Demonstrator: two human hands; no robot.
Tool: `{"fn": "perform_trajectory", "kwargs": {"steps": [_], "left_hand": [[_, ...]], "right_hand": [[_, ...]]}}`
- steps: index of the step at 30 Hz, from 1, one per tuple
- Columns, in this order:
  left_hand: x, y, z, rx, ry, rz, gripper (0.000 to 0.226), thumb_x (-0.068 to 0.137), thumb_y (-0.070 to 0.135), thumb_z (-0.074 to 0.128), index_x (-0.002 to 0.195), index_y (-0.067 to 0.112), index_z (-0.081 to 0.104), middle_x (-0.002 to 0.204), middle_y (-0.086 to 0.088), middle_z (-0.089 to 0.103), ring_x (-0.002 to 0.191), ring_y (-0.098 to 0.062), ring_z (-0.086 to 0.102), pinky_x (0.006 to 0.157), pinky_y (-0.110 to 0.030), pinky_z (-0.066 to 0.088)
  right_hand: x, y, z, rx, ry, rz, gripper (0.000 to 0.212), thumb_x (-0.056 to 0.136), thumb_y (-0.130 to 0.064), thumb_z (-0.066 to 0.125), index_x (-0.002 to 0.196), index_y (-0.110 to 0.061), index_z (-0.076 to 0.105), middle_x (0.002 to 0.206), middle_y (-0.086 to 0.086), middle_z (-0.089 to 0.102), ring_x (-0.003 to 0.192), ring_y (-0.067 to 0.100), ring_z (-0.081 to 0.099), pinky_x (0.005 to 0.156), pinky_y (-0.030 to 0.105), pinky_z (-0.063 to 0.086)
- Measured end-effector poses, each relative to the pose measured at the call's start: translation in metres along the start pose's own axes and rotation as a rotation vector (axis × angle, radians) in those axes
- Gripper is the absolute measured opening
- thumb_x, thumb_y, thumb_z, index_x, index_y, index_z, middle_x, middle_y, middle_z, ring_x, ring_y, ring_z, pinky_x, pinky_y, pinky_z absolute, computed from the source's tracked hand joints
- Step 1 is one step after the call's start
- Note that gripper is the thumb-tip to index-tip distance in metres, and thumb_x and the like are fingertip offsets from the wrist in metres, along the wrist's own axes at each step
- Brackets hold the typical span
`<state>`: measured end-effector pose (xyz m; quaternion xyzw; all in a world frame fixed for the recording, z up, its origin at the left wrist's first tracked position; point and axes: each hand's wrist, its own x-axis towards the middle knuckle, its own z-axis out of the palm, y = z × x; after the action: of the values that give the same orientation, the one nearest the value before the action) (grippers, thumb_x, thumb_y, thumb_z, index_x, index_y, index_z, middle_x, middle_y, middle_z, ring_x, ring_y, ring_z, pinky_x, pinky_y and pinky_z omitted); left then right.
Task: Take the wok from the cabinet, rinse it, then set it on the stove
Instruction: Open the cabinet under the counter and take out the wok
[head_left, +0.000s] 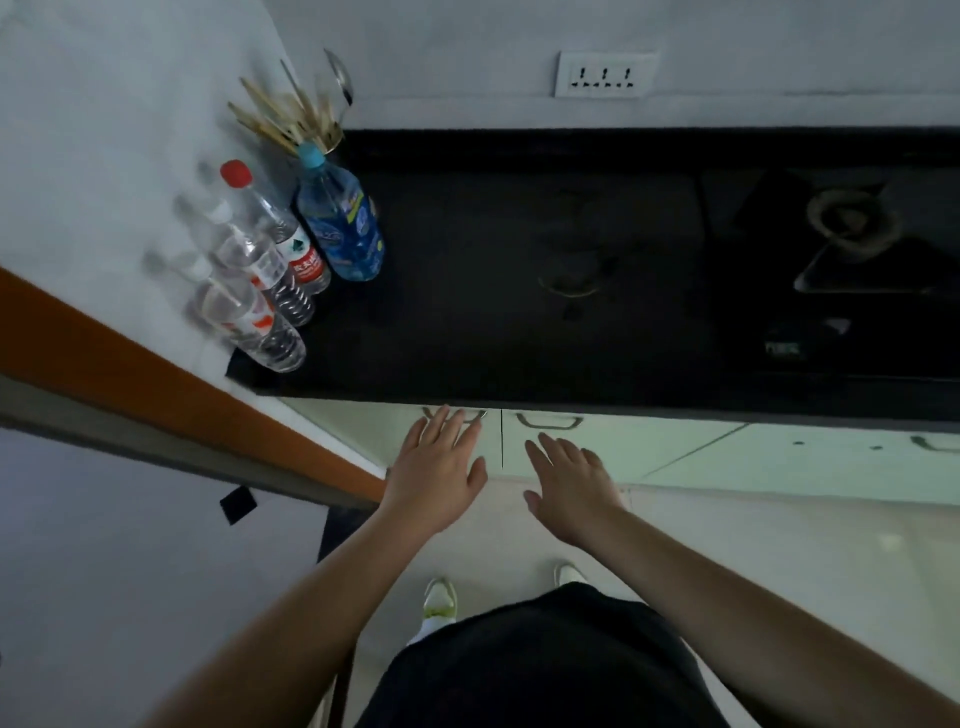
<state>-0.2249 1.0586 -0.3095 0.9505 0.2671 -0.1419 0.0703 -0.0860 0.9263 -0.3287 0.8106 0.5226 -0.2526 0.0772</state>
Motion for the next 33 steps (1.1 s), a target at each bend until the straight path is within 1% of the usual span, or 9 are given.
{"fn": "perform_trajectory", "kwargs": {"steps": [4,8,11,15,20,27,29,31,33], "left_hand": [[-0.006,-0.037,0.019,0.027,-0.035,0.131,0.058,0.100,0.047,0.015,0.152,0.022,0.021,0.160,-0.003,0.016,0.148,-0.021,0.007,0.120,-0.041,0.011],[-0.005,-0.064,0.029,0.034,-0.077,0.208,0.059,0.101,0.047,0.017,0.153,0.020,0.017,0.160,-0.003,0.013,0.148,-0.022,0.006,0.120,-0.040,0.009],[0.004,-0.071,0.035,0.003,-0.053,0.235,0.058,0.101,0.045,0.021,0.152,0.017,0.020,0.159,-0.005,0.017,0.147,-0.022,0.010,0.119,-0.039,0.010],[0.018,-0.062,0.056,-0.033,-0.098,0.209,0.058,0.102,0.043,0.023,0.152,0.015,0.018,0.159,-0.006,0.017,0.147,-0.023,0.009,0.119,-0.039,0.010],[0.043,-0.051,0.078,-0.001,-0.147,0.209,0.058,0.102,0.040,0.025,0.153,0.015,0.013,0.161,-0.008,0.009,0.148,-0.023,0.003,0.118,-0.036,0.004],[0.079,-0.035,0.095,0.020,-0.180,0.107,0.069,0.098,0.036,0.037,0.152,0.005,0.009,0.160,-0.014,0.009,0.147,-0.028,0.006,0.119,-0.039,0.009],[0.084,-0.030,0.099,-0.067,-0.187,0.035,0.070,0.096,0.034,0.043,0.152,0.006,0.012,0.158,-0.013,0.015,0.146,-0.027,0.013,0.118,-0.039,0.018],[0.092,-0.025,0.098,-0.224,-0.193,-0.060,0.069,0.094,0.031,0.048,0.151,0.009,0.017,0.155,-0.009,0.022,0.143,-0.025,0.019,0.113,-0.040,0.027],[0.104,-0.023,0.095,-0.333,-0.238,-0.141,0.066,0.093,0.031,0.047,0.150,0.012,0.022,0.154,-0.006,0.024,0.142,-0.023,0.020,0.110,-0.042,0.030]], "right_hand": [[0.017,-0.044,0.014,0.137,0.028,0.148,0.072,0.099,-0.044,0.037,0.155,-0.015,0.002,0.163,0.005,0.004,0.149,0.023,0.006,0.120,0.042,0.012],[0.027,-0.070,0.029,0.135,0.040,0.223,0.071,0.099,-0.044,0.038,0.154,-0.014,0.004,0.163,0.005,0.005,0.149,0.024,0.005,0.120,0.042,0.010],[0.030,-0.070,0.035,0.145,0.035,0.254,0.072,0.098,-0.043,0.039,0.154,-0.014,0.004,0.163,0.005,0.004,0.149,0.024,0.004,0.120,0.041,0.009],[0.042,-0.057,0.039,0.164,0.030,0.299,0.072,0.099,-0.042,0.039,0.155,-0.013,0.002,0.163,0.005,0.000,0.149,0.022,0.001,0.120,0.039,0.007],[0.069,-0.043,0.044,0.148,0.055,0.290,0.071,0.097,-0.040,0.042,0.153,-0.010,0.011,0.162,0.008,0.010,0.148,0.024,0.007,0.119,0.041,0.013],[0.099,-0.020,0.055,0.135,-0.025,0.381,0.068,0.095,-0.034,0.041,0.152,-0.008,0.015,0.161,0.010,0.012,0.148,0.026,0.007,0.119,0.043,0.010],[0.106,-0.008,0.056,0.120,-0.075,0.342,0.070,0.095,-0.034,0.042,0.153,-0.008,0.013,0.161,0.009,0.010,0.148,0.025,0.006,0.119,0.041,0.009],[0.113,0.002,0.053,0.130,-0.116,0.300,0.074,0.094,-0.038,0.044,0.153,-0.008,0.012,0.160,0.009,0.012,0.148,0.024,0.007,0.119,0.039,0.010],[0.119,0.010,0.051,0.169,-0.136,0.261,0.076,0.094,-0.042,0.044,0.154,-0.010,0.009,0.160,0.009,0.014,0.148,0.024,0.010,0.119,0.040,0.012]]}}
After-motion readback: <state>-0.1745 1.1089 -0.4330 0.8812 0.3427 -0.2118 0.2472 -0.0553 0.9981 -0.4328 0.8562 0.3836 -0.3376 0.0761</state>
